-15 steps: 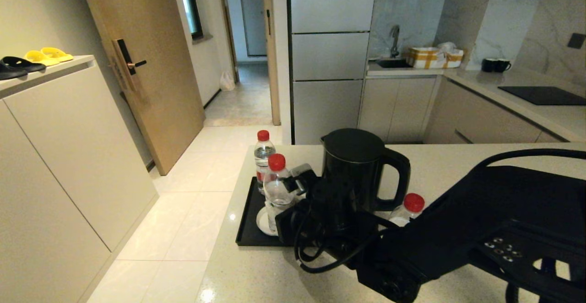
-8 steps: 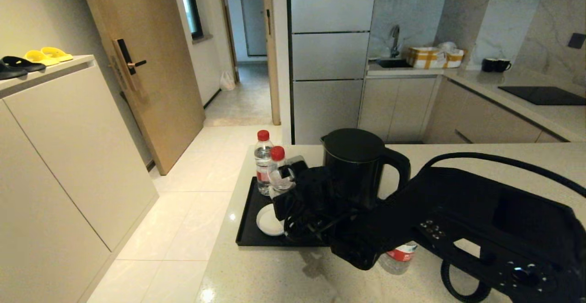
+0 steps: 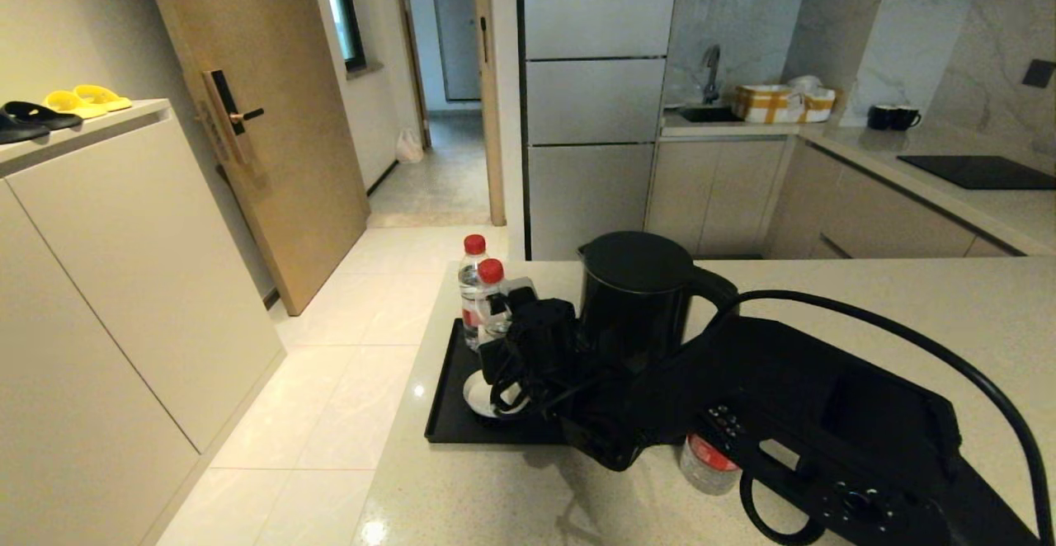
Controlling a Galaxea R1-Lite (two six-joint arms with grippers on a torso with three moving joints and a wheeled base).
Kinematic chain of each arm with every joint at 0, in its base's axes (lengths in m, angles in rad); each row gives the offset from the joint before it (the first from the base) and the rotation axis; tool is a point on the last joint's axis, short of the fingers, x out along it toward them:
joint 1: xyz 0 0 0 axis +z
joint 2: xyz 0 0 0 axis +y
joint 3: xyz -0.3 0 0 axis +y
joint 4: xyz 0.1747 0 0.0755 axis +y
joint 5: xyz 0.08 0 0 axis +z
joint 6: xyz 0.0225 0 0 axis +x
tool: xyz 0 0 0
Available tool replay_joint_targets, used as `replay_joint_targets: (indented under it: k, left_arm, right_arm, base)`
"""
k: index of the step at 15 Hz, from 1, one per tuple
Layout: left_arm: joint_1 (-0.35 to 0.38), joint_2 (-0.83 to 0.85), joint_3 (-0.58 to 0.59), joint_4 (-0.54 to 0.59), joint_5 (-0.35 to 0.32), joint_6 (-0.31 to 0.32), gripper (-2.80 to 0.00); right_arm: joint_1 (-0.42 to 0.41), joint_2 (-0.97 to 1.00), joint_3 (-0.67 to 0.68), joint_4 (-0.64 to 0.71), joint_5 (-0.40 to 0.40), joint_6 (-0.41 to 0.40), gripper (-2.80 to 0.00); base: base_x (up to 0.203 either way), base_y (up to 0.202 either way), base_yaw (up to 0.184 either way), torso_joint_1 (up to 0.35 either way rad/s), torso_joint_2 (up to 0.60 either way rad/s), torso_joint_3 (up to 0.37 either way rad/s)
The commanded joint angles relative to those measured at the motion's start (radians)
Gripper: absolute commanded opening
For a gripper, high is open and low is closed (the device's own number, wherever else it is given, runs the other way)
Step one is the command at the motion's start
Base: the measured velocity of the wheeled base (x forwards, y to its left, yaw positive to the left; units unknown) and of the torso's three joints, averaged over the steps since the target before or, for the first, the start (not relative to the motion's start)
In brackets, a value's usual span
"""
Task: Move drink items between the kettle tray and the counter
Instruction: Return the bottled water to its original position
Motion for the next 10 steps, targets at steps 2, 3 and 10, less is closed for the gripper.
replay_joint_targets:
  k: [2, 3, 10]
  left_arm:
    - [-0.001, 0.001, 0.000, 0.000, 0.001, 0.000, -2.80]
    - [-0.001, 0.000, 0.000, 0.000, 0.001, 0.000, -2.80]
    - [-0.001, 0.000, 0.000, 0.000, 0.001, 0.000, -2.80]
  right_arm:
    - [0.019, 0.000, -0.001, -0.001, -0.002, 0.006, -2.80]
    - [0.019, -0.020, 0.007, -0.001, -0.004, 0.007, -2.80]
    - [0.023, -0.123, 0.064, 0.000, -0.041, 0.017, -2.80]
  base:
    - [0.000, 0.000, 0.000, 0.000, 0.00, 0.000]
    - [0.000, 0.000, 0.000, 0.000, 0.00, 0.000]
    - [0.000, 0.000, 0.000, 0.000, 0.00, 0.000]
